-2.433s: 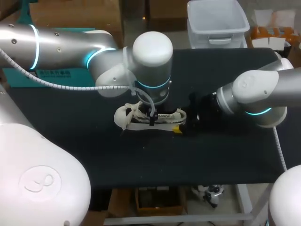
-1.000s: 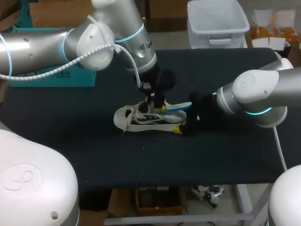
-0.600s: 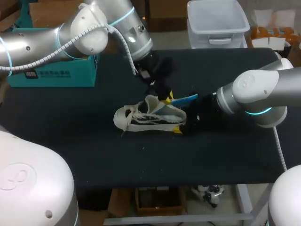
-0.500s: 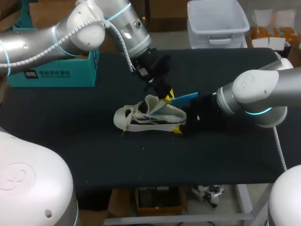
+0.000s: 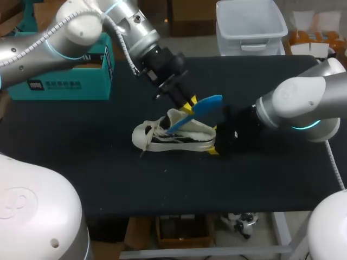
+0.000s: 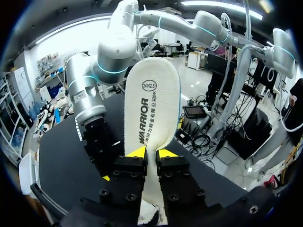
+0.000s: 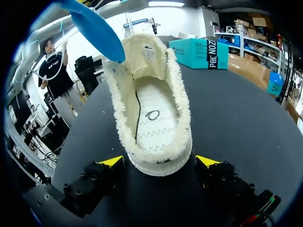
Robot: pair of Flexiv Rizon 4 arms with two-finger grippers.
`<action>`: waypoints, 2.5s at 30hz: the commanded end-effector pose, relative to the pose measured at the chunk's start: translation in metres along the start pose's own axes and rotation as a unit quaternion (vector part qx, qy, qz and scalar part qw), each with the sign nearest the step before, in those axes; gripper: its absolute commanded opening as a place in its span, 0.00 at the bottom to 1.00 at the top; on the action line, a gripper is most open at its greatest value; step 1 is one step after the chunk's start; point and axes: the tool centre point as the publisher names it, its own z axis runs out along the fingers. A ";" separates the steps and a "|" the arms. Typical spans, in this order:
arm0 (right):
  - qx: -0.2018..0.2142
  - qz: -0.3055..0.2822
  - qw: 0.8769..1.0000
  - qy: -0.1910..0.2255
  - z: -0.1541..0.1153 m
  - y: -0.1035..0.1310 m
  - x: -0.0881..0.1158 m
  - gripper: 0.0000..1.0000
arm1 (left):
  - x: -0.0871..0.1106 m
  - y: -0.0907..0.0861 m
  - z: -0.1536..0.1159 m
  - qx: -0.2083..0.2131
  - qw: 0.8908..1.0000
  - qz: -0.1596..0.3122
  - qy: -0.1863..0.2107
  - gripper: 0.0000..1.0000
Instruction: Open the shoe tongue, take the insole out of the shoe, put the insole back into the shoe, and pack the shoe into the shoebox
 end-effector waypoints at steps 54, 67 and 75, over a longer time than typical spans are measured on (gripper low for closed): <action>0.406 -0.017 0.912 -0.056 0.001 0.133 -0.004 1.00 | 0.153 0.093 -0.135 0.068 0.992 -0.036 -0.099 0.00; 0.384 -0.006 0.920 -0.077 0.010 0.123 -0.014 0.00 | 0.161 0.103 -0.131 0.057 0.991 -0.049 -0.108 0.00; 0.383 0.005 0.919 -0.092 0.011 0.121 -0.010 0.00 | 0.161 0.108 -0.130 0.060 0.992 -0.052 -0.102 0.00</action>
